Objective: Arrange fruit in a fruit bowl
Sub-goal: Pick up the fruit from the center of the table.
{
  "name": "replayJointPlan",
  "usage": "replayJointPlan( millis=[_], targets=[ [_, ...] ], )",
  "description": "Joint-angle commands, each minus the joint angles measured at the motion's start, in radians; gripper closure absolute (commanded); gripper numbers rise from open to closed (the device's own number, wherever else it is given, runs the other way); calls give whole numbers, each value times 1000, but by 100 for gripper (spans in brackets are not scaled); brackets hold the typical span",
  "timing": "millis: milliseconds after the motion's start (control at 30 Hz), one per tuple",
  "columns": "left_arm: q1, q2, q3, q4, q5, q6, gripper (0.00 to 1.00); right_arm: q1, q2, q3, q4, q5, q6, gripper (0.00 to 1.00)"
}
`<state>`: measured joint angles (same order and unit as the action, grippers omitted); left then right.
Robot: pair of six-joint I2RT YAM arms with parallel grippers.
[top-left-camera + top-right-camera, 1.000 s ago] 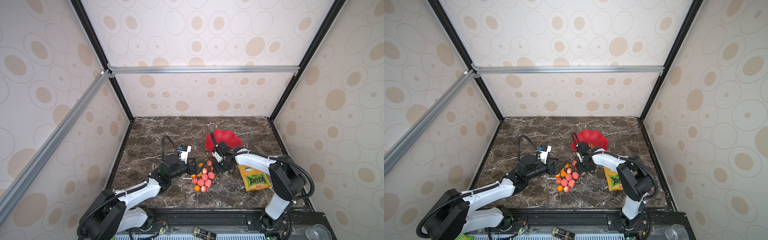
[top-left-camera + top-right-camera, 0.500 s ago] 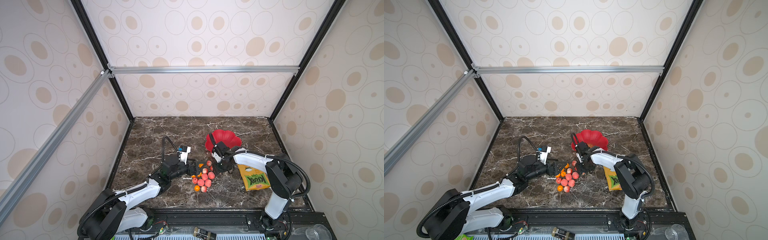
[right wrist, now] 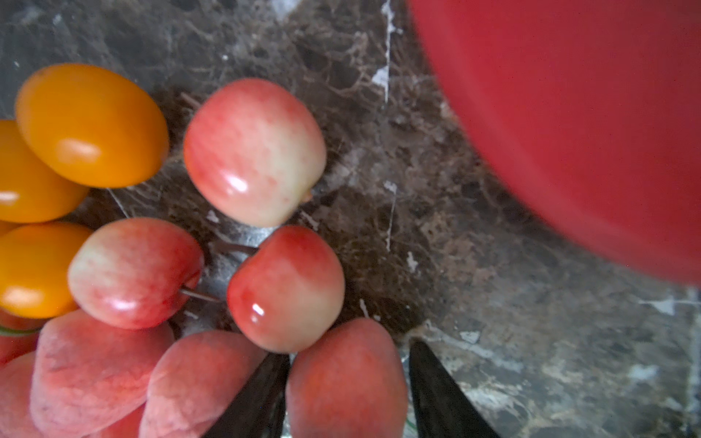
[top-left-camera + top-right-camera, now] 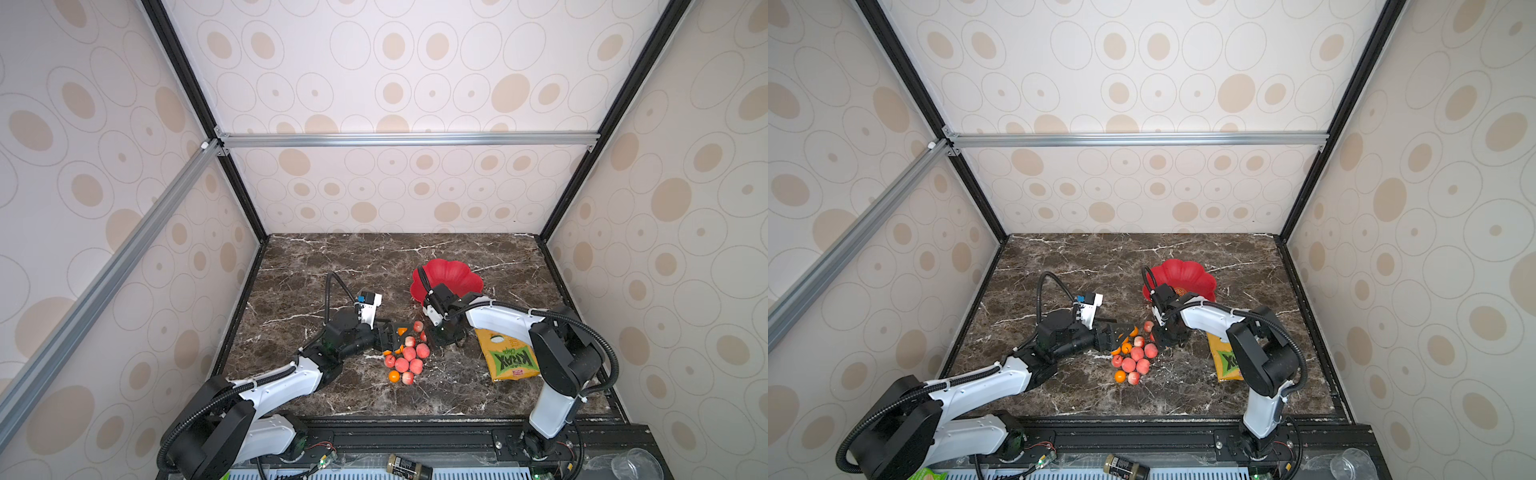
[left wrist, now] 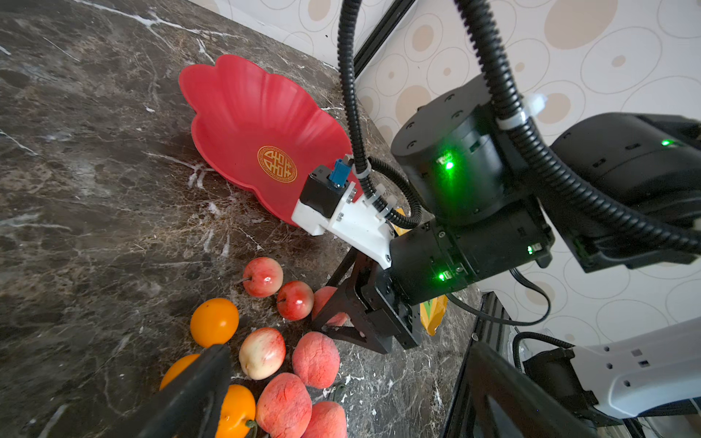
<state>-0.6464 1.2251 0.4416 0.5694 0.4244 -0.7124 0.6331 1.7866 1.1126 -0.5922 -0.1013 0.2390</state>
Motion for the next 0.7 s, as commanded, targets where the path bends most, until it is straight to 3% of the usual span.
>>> replayJointPlan(
  millis=[0, 667],
  targets=[
    [-6, 9, 8, 40, -2, -16, 2, 4, 8, 18, -27, -2, 5, 47],
    [-6, 16, 13, 43, -6, -13, 2, 5, 2, 16, -30, -5, 11, 53]
  ],
)
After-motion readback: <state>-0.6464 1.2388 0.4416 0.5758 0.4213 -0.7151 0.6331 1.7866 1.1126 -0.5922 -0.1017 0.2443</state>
